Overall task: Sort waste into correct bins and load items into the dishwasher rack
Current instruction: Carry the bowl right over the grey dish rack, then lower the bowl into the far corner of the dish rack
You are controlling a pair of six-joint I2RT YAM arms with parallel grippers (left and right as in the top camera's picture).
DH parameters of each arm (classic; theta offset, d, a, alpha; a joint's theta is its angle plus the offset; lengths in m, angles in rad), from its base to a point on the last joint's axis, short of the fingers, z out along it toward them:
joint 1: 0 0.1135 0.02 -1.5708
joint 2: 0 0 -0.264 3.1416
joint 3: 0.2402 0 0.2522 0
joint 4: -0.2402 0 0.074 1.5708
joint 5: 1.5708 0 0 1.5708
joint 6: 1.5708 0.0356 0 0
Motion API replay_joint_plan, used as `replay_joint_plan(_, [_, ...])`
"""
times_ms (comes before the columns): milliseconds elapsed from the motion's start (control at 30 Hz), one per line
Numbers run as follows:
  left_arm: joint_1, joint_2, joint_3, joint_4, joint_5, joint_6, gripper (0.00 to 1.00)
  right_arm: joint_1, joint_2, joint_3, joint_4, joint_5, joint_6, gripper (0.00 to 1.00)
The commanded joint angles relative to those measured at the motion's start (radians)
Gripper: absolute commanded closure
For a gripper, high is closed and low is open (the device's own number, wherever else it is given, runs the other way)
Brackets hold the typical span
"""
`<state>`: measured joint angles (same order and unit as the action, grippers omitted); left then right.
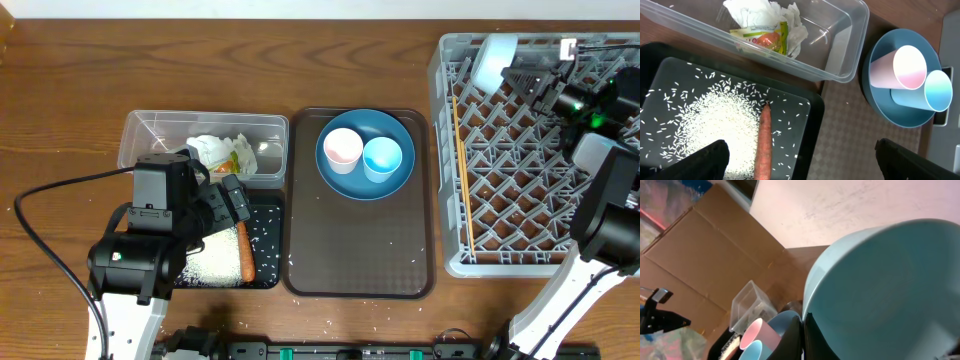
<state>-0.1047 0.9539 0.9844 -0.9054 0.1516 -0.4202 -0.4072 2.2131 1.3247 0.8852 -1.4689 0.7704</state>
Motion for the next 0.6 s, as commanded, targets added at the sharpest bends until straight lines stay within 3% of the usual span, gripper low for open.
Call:
replay_joint_plan(0, [0.006, 0.000, 0.014, 0.001, 0.005, 0.009, 0.04, -0.042, 0.005, 0.004, -0.014, -0.001, 0.005, 0.99])
replay_joint_plan(200, [0.006, 0.000, 0.015, 0.001, 0.005, 0.009, 0.04, -0.100, 0.005, 0.004, -0.013, -0.002, 0.083, 0.99])
replay_joint_plan(567, [0.006, 0.000, 0.015, 0.001, 0.005, 0.009, 0.04, -0.145, 0.005, 0.004, -0.014, -0.025, 0.102, 0.95])
